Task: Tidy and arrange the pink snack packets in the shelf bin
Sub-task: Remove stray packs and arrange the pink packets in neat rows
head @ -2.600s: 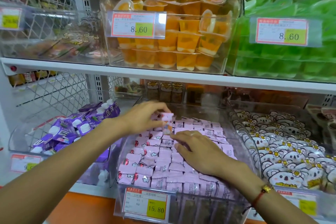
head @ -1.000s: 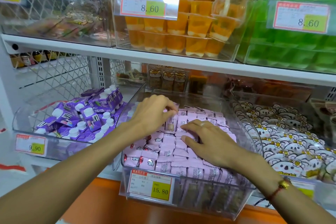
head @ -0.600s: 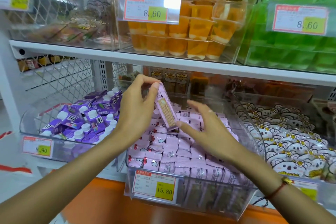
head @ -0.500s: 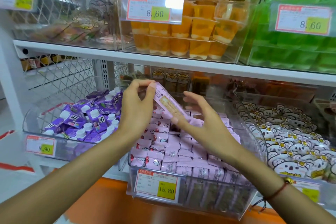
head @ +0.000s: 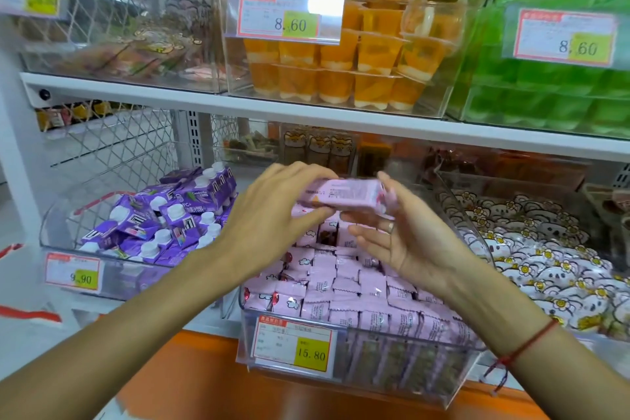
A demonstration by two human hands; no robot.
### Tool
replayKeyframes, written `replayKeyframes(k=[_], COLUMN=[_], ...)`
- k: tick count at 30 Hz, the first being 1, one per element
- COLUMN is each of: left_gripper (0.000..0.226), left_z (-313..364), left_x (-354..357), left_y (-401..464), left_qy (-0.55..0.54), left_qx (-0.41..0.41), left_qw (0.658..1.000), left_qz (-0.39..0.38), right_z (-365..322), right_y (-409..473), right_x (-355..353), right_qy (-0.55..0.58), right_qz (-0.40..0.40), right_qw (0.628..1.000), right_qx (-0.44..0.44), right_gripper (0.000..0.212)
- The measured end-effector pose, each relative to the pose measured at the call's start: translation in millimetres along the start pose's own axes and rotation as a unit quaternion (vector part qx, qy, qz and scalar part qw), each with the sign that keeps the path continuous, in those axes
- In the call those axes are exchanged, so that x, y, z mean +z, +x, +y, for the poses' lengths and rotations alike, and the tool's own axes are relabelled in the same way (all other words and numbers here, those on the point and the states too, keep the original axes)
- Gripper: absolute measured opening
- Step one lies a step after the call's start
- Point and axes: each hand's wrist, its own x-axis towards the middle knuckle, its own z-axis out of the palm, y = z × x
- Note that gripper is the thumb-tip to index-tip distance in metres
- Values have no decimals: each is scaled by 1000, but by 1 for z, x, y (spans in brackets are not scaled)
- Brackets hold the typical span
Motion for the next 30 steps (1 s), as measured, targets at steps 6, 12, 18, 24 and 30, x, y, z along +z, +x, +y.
replayKeyframes(k=[6,12,18,24,30], left_gripper=[33,52,42,32,29], left_z=[12,15,17,12,1], left_x=[5,9,8,15,16], left_y=[2,3,10,12,5], left_qy=[-175,-214,-346,-364,-123], left_qx=[-143,-113,-69,-95,-43], left_qw=[972,966,935,926,985], left_qz=[-59,-87,-40,20,-113], right_z=[0,6,11,22,34], right_y=[3,5,8,19,26], right_x=[-1,0,-1,-18,-38], right_qy=[-150,-231,-285,-520,-717], right_qz=[12,94,42,58,-12], right_qw=[971,917,893,807,681], right_qx=[-186,-312,-346,-275,-145], right_gripper=[45,21,27,47,58])
